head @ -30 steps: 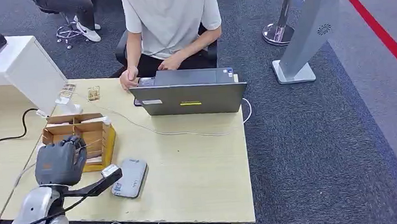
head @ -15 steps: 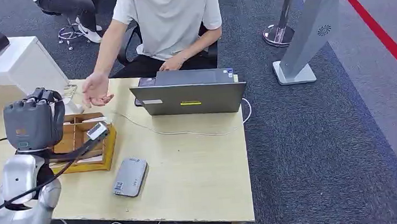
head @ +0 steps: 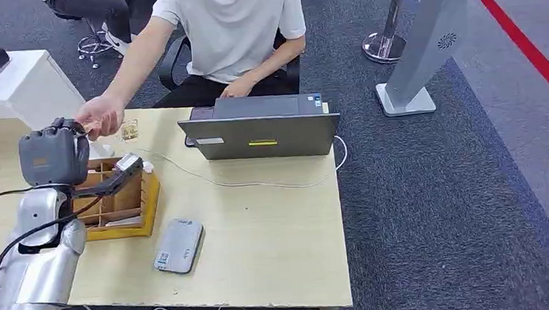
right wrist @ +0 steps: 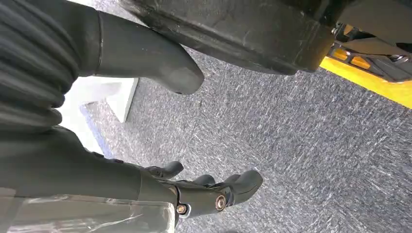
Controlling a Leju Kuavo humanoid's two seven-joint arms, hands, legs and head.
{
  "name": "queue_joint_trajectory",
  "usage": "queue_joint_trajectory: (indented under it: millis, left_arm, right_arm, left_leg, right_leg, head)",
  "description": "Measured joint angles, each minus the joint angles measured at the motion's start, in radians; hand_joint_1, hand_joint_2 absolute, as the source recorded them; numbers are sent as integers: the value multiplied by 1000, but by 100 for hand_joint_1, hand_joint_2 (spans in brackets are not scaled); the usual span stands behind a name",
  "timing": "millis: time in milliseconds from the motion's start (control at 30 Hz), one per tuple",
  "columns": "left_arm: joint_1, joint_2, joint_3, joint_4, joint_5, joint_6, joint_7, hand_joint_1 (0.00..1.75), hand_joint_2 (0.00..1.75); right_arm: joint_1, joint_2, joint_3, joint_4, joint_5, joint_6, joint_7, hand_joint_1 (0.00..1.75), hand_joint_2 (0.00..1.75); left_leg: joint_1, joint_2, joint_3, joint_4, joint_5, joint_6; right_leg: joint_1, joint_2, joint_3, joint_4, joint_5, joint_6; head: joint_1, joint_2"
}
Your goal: Pass the card to the sensor for recognition and then transmit it.
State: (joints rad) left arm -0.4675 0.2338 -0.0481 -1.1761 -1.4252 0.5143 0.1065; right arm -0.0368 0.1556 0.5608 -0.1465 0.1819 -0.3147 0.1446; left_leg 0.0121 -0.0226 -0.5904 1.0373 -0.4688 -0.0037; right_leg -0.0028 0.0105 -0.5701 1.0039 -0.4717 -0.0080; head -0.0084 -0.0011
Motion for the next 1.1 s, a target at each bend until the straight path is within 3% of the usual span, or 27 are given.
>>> queue_joint_trajectory:
  millis: [400,567,633,700,767,867,1000,1100]
  left_arm:
    - [46,4,0,9,54,17,-39,0,175]
    - [147,46,47,-97,240,34,-120,0,175]
    - [176,62,91,-123,361,34,-149,0,175]
    - [219,95,194,-131,625,29,-218,0,175]
    - [255,143,363,-113,879,-10,-333,0,175]
    - [284,219,646,-8,1080,-97,-491,0,175]
    - [333,311,969,183,1280,-72,-506,0,175]
    - [386,330,1197,323,1396,-29,-497,0,175]
  right_arm:
    - [0,-1,6,0,7,-1,2,0,175]
    - [3,-2,6,0,-3,-2,0,0,175]
    - [3,-2,6,0,-3,-2,4,0,175]
    - [4,-2,6,0,-3,1,2,0,175]
    - [9,-8,6,0,-3,16,-22,0,175]
    - [22,-19,6,2,-4,38,-51,0,175]
    - [26,-26,9,2,2,50,-55,0,175]
    - [33,-33,13,2,6,53,-69,0,175]
  left_leg:
    - [0,0,0,0,0,0]
    - [0,2,-2,0,-1,-1]
    - [0,2,-3,-1,-1,-1]
    - [1,6,-4,-2,-3,-4]
    - [1,14,-3,-3,-4,-5]
    - [1,17,-1,-3,-5,-6]
    - [2,17,-1,-4,-8,-8]
    - [-1,17,1,-4,-10,-6]
  right_leg:
    - [0,0,0,0,0,0]
    - [0,2,-2,0,0,0]
    - [0,1,-2,0,-1,0]
    - [0,5,-3,2,-1,-2]
    - [1,14,-5,3,-1,-2]
    - [1,17,-7,3,-3,-4]
    - [1,16,-7,4,-6,-7]
    - [-1,16,-7,4,-8,-6]
  head:
    - [0,0]
    - [0,0]
    - [0,0]
    - [2,0]
    - [2,0]
    - [-4,0]
    - [-2,0]
    - [-4,0]
